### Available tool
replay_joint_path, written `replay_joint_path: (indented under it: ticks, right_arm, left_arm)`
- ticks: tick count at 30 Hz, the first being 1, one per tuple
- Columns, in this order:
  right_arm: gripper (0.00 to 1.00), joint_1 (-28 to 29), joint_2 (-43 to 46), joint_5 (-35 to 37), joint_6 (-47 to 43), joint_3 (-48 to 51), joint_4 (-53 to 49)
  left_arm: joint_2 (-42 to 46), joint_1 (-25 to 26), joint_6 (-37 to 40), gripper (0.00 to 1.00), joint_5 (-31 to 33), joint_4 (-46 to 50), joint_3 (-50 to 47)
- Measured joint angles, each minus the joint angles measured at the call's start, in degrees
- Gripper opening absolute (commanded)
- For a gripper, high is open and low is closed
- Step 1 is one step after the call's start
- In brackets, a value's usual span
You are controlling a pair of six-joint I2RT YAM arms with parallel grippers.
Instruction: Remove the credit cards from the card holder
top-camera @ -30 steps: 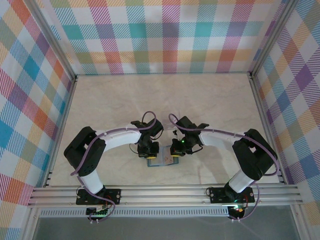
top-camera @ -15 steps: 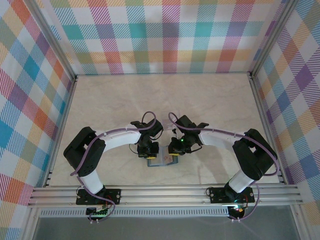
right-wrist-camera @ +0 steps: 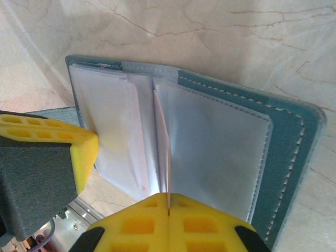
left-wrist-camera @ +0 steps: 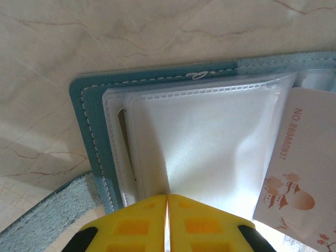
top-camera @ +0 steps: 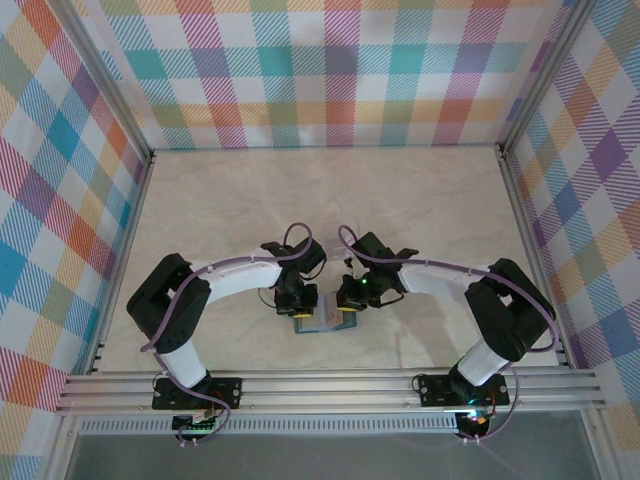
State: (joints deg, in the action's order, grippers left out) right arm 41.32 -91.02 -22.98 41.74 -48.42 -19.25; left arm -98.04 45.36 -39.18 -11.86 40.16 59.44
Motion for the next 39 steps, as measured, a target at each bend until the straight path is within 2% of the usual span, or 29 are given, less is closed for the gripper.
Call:
replay_joint_path:
  ticks: [9,15,18,23,29,34,39]
  right_arm:
    - [0.04,-0.17,7.98,5.49,-2.93,-2.62,-8.50]
    - [0.01,-1.16,9.09,10.69,-12.98,-11.37,-16.41]
    - [0.02,-1.25,8.81,13.07,-23.91,-16.39,-19.37]
    - [0.00,-1.25,6.43,16.22,-48.09,-22.45,-22.88]
    - [0.00,-1.53,0.55,21.11,-73.42,-29.18,-26.21]
    - [0.00,-2.32,-7.19,24.02,-86.77,-38.45,-30.42]
    - [0.00,-3.30,-14.27,25.57,-94.57,-45.29,-33.66]
  left_arm:
    - [7.15,-0.02,-0.02,0.12,2.49,0.24,0.00]
    - [11.41,-1.05,0.00,0.13,2.97,0.20,-1.25]
    - [13.25,-2.19,0.00,0.13,2.97,0.13,-3.28]
    - [16.17,-4.59,0.04,0.13,2.95,0.02,-7.28]
    - [19.58,-6.05,0.66,0.19,2.99,-0.24,-10.36]
    - [22.08,-6.69,0.70,0.21,2.99,-0.22,-12.24]
    - [23.02,-7.02,0.70,0.21,3.50,-0.20,-13.25]
